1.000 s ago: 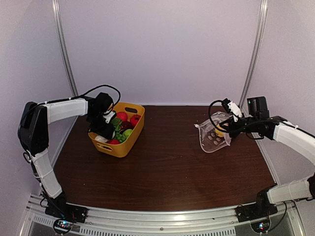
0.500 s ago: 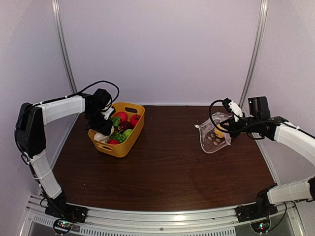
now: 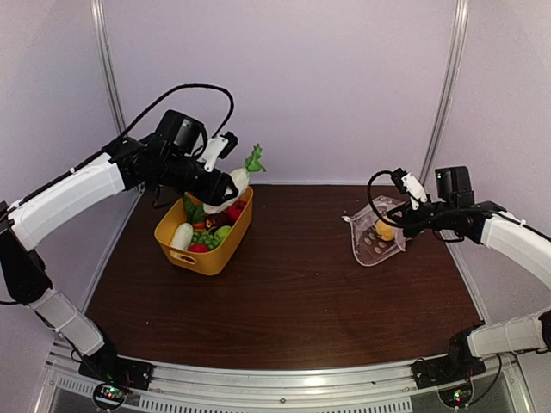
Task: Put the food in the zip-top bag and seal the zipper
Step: Place the fake vegetable in the zipper food storage bag.
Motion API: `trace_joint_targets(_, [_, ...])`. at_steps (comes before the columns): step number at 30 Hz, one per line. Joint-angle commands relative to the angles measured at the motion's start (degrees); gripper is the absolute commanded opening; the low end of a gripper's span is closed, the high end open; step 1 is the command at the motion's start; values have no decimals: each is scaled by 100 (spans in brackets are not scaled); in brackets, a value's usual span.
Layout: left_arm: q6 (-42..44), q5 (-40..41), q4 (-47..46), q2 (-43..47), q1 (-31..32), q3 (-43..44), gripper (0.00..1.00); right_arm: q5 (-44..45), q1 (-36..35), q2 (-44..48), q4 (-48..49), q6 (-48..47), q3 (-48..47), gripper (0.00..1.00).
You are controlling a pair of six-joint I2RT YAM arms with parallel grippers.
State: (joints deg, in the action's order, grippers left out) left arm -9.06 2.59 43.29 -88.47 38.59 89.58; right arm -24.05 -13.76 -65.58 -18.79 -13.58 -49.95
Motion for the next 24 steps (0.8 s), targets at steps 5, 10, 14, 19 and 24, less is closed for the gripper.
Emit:
trace_joint_targets(5, [-858, -2047, -1964, 59, 916, -500, 33, 121, 5, -215, -730, 222, -1080, 0])
trace_joint_targets(10, [-1203, -2432, -2431, -361, 1228, -479, 32, -99, -61, -425, -1102, 312, -1574, 0])
trace_joint_targets(14, [-1635, -2855, -3059, -619, 1441, -535, 32, -91, -213, -552, -1278, 276, -1762, 0])
trace_joint_targets(19, [-2375, -3827, -3828, -1127, 1713, -347, 32, -169, -397, -642, -1385, 323, -1867, 0])
trace_joint_targets(24, [-3064, -4167, -3926, -1822, 1804, 40, 30, -317, -532, -561, -1362, 391, -1846, 0])
